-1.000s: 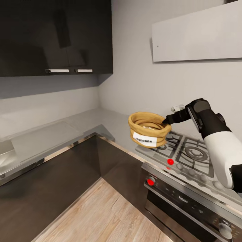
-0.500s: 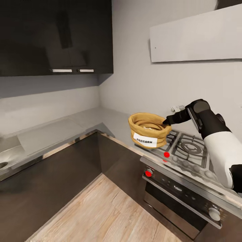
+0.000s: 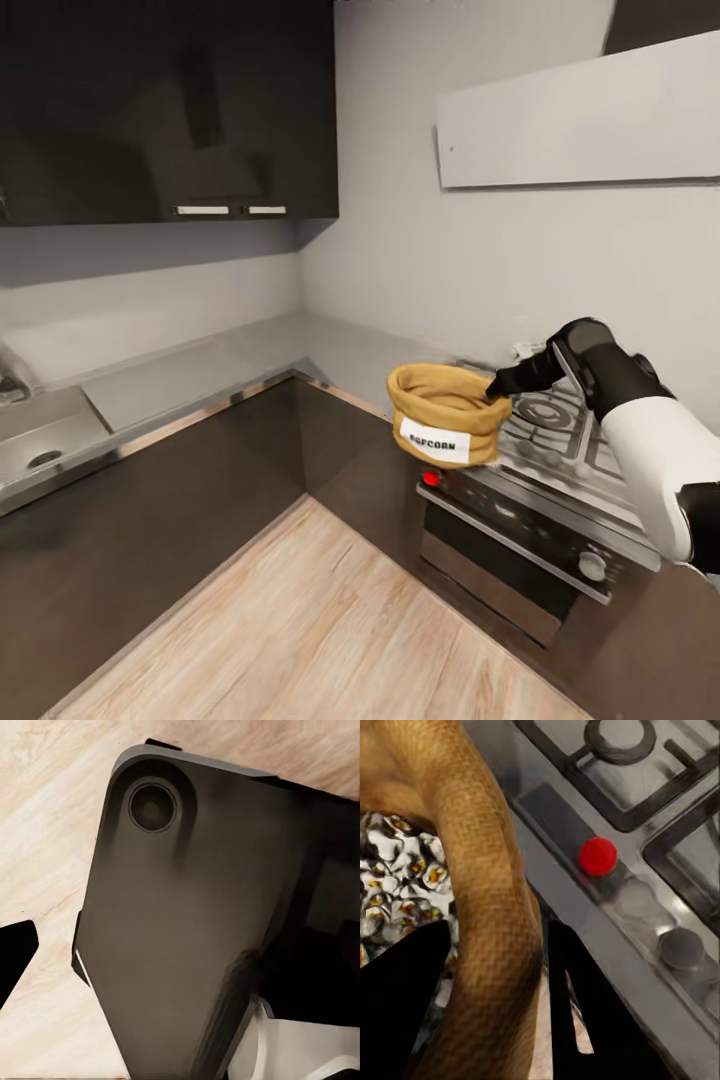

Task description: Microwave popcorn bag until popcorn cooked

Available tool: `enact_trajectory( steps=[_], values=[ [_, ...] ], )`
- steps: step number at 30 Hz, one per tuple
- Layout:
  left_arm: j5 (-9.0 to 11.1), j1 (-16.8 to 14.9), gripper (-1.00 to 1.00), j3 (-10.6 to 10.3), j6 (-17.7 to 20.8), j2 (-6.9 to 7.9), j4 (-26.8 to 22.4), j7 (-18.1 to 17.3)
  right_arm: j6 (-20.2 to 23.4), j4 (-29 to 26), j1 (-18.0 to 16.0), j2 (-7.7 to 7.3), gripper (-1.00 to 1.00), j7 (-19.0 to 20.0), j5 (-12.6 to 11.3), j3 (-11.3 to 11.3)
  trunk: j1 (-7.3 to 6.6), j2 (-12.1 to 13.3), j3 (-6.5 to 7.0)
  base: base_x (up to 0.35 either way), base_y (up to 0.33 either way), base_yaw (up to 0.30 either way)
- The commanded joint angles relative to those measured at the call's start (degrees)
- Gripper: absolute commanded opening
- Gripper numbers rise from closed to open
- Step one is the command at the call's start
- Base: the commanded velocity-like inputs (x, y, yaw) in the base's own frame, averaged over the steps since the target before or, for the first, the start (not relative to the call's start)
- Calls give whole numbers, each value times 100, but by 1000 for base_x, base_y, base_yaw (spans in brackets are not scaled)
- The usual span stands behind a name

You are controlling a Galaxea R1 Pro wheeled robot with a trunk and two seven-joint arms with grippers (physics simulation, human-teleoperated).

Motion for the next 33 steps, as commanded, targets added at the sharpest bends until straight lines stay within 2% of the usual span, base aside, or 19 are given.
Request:
enact_trajectory(
  steps=[1, 5, 10, 11, 14, 18, 22, 26, 28, 33],
  values=[
    [13, -1, 100, 10, -16, -2, -1, 15, 7, 148, -6, 10, -100, 57, 38, 20, -4, -6, -7, -349, 0, 0],
    [13, -1, 100, 10, -17, -1, -1, 11, 7, 807, -6, 51, -100, 57, 5, 3, -4, -6, -7, -349, 0, 0],
    [13, -1, 100, 10, -17, -1, -1, 12, 7, 1295, -6, 66, -100, 57, -9, -3, -4, -6, -7, -349, 0, 0],
    [13, -1, 100, 10, -15, -1, -2, 12, 7, 1437, -6, 111, -100, 57, -9, -2, -4, -6, -7, -350, 0, 0],
    [13, -1, 100, 10, -11, -1, -4, 8, 7, 1679, -6, 203, -100, 57, -9, -5, -4, -6, -7, -349, 0, 0],
    [13, -1, 100, 10, -9, 8, -9, 7, -37, 1911, -6, 201, -100, 54, -7, -5, -4, -6, -7, -350, 0, 0],
    [5, -1, 100, 2, -8, 8, -9, -2, -338, 1953, -6, 199, -100, -75, -8, -2, -4, -6, -7, -323, 0, 0],
    [9, -1, 100, -1, -8, 11, -10, -2, -883, 2147, -6, 199, -100, -265, -8, -2, -4, -6, -7, -280, 0, 0],
    [7, -1, 100, -6, -8, 15, -10, -8, -1085, 2193, -6, 194, -100, -396, -9, -3, -4, -6, -7, -126, 0, 0],
    [35, -1, 100, -10, -10, 25, -10, -11, -1472, 2214, -6, 175, -100, -434, -17, -9, -4, -6, -7, -18, 0, 0]
  ],
)
